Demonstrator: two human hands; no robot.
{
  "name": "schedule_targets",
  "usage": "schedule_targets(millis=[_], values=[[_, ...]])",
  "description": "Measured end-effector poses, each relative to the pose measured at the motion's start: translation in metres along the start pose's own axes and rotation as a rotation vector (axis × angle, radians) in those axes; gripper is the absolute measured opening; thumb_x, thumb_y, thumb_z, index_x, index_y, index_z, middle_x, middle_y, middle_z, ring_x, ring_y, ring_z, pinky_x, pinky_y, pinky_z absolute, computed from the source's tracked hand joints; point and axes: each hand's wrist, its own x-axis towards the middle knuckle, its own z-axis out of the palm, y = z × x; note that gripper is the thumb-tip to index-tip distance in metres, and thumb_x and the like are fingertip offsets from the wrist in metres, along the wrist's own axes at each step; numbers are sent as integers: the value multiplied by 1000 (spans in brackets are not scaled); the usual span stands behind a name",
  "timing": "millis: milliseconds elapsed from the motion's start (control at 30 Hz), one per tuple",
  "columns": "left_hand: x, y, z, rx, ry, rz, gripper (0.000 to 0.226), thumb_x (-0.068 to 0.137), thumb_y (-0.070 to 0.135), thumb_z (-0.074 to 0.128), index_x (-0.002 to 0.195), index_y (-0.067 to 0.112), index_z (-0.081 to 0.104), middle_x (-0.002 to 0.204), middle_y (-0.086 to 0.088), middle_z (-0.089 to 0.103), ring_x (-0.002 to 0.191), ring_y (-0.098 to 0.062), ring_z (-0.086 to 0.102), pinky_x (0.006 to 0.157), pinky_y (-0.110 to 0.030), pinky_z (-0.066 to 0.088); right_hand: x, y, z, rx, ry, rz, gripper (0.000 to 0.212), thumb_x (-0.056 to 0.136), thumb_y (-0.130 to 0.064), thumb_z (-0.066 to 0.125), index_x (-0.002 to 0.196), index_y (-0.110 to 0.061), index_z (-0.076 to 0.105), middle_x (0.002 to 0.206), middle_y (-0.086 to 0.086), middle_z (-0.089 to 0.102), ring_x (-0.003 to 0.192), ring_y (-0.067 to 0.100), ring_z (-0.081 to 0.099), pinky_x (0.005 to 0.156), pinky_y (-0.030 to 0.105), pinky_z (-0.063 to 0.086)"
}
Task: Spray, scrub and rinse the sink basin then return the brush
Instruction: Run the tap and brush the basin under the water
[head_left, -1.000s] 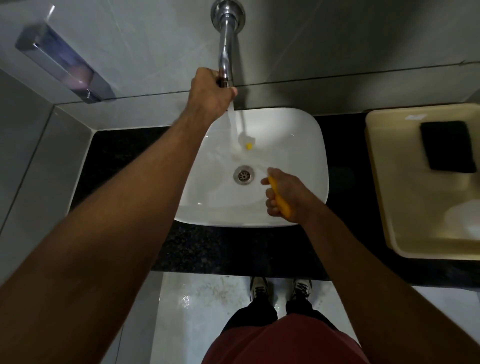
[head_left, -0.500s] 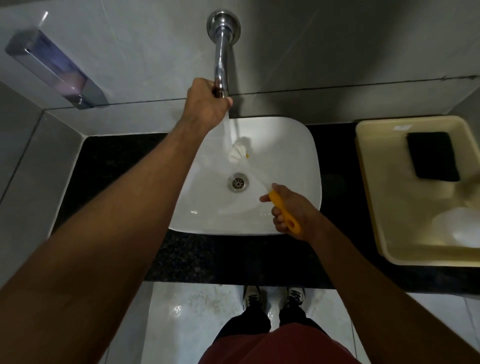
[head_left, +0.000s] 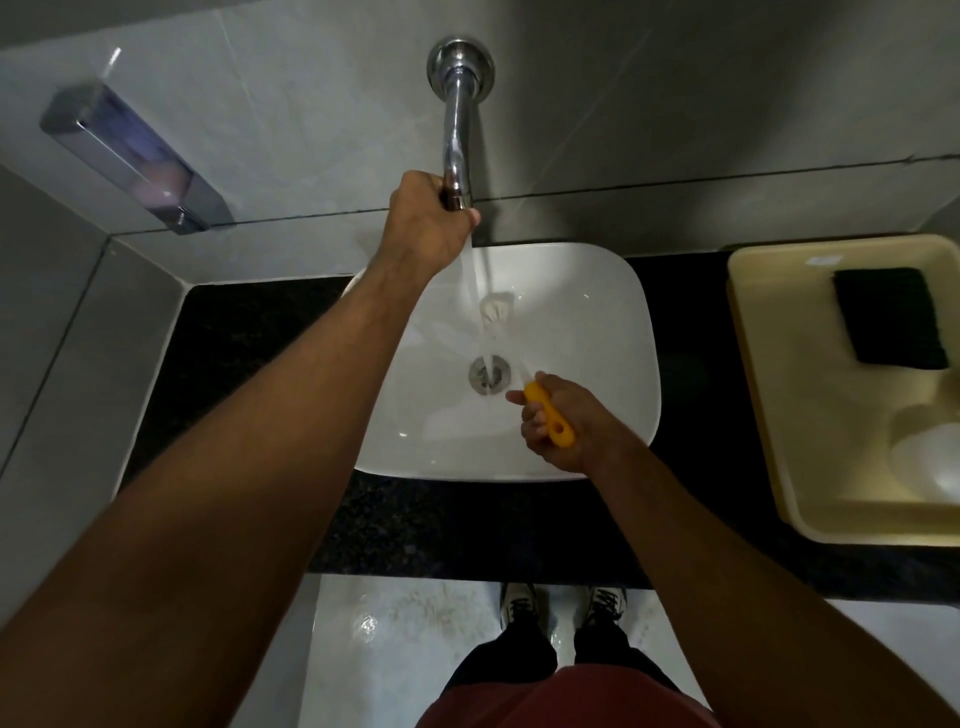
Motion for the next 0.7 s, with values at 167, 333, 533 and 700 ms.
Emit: schedule_targets(millis=[167,333,533,700], values=[[0,-2,0,-2,-10,13,14,85,19,75,90,17,62,77,6,62,72,-6,62,63,-16,49,-6,12,-5,-194,11,-31,45,103,-40,42,101,1,59,52,2,45,35,8,37,32,17,32],[1,-3,0,-8,0,18,23,83,19,76,74,26,56,73,7,61,67,-4,61,59,-16,46,-14,16,1,-385,136,-176,45,99,-45,47,100,-2,61,54,4,42,35,11,38,38,19,33],[-1,-3,-1,-4,-8,32,23,83,19,76,74,27,56,74,7,62,71,-5,63,66,-20,52,-17,11,14,-428,244,-316,37,95,-42,54,92,-6,62,42,3,43,30,15,37,38,20,32],[1,-6,-14,-114,-140,42,12,82,10,75,81,18,68,78,4,68,65,0,67,59,-10,50,-23,17,-8,-517,279,-381,42,91,-44,60,89,-3,63,43,4,52,33,17,43,38,22,37]])
